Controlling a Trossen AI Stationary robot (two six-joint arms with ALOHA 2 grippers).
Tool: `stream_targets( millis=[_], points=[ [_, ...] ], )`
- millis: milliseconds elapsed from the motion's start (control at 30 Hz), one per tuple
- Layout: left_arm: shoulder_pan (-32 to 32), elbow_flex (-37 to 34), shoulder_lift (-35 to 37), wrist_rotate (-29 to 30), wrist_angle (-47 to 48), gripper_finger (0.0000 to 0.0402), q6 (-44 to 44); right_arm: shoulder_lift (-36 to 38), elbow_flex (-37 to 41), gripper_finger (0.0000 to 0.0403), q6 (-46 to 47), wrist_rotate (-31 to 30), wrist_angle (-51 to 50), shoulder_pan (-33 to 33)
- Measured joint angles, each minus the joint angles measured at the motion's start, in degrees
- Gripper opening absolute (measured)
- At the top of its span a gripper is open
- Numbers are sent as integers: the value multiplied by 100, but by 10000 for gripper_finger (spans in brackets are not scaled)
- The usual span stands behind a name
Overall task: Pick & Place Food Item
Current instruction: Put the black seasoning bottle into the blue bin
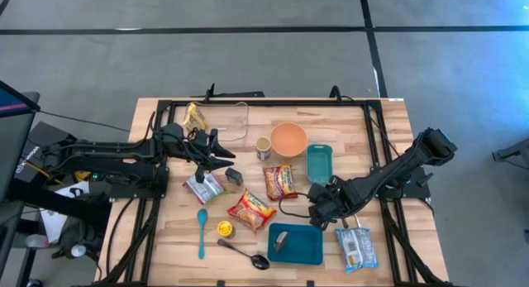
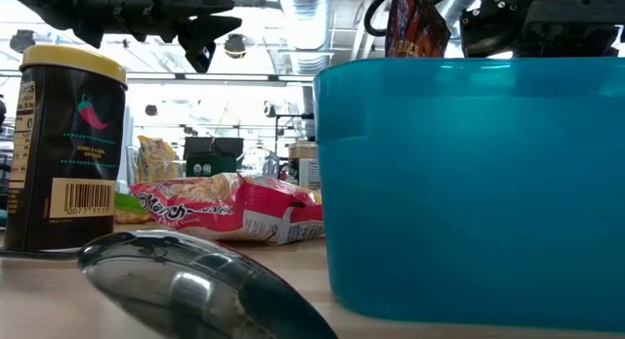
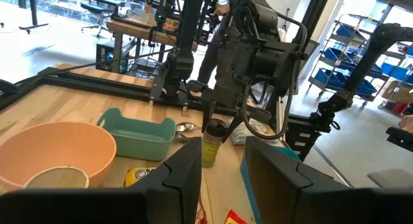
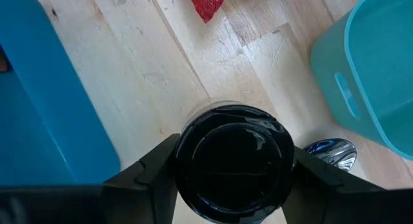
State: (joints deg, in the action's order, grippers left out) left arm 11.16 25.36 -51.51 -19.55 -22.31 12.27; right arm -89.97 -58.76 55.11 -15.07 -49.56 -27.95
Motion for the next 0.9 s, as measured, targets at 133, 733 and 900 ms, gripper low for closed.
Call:
stream_targets(
  millis=[133,733,900],
  points=[
    [0,-2,0,0,0,115,0,0,0,196,-3,1,0,-1],
    [0,-2,0,2,-2,115,0,-2,-1340,196,-651,-549,-1149,-17],
    [0,-2,0,0,-2,115,0,-2,-1726,196,-999,-755,-1430,27]
  ],
)
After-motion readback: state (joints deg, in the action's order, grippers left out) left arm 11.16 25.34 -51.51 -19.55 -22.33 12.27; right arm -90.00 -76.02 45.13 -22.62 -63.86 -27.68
